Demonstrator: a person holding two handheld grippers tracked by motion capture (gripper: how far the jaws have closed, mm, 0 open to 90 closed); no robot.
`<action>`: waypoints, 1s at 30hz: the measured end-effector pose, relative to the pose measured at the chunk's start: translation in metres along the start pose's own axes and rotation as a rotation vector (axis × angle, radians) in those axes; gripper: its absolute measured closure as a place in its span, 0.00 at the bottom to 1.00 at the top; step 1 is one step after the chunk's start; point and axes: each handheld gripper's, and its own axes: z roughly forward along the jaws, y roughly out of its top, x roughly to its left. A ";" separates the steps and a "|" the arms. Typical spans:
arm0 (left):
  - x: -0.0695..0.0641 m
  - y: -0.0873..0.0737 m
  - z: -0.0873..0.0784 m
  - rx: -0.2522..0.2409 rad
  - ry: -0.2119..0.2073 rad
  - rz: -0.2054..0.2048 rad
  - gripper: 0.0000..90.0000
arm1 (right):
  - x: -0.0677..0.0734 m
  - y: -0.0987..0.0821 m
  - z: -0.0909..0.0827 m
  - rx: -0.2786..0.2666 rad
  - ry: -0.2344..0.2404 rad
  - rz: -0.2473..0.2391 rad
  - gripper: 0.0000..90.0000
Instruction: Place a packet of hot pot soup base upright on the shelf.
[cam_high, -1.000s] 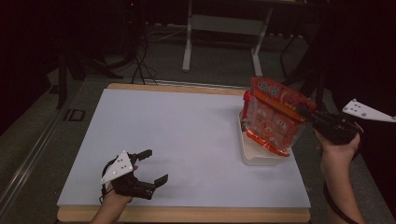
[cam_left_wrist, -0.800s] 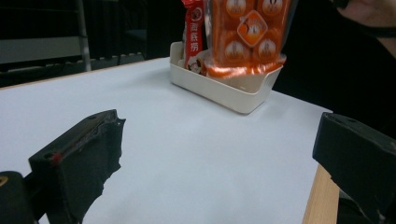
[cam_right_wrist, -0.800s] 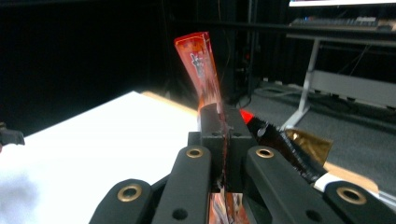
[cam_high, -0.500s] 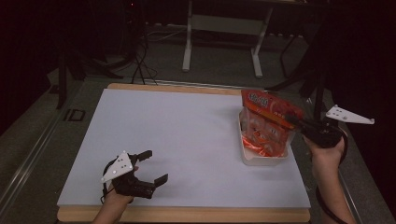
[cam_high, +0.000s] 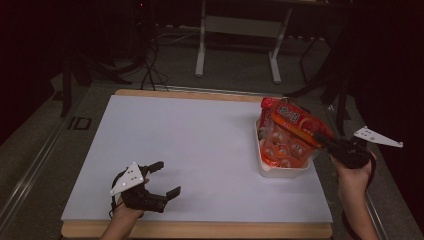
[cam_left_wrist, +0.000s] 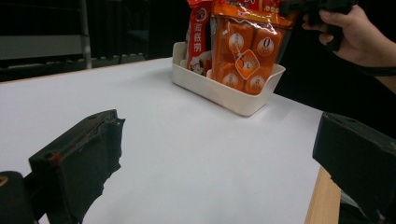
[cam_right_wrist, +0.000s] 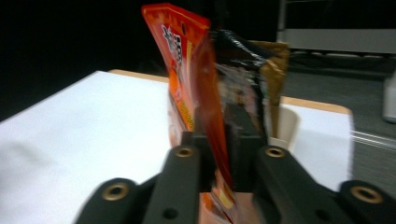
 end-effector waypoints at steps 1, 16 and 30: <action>0.000 -0.001 0.000 -0.001 -0.001 -0.002 0.02 | 0.000 0.001 -0.002 -0.013 0.012 0.009 0.86; 0.001 -0.006 0.003 0.023 -0.013 0.000 0.02 | 0.061 0.044 -0.026 -0.179 0.056 -0.129 0.33; 0.000 -0.008 0.003 0.028 -0.017 0.000 0.02 | 0.119 0.013 0.002 -0.085 0.274 -0.128 0.17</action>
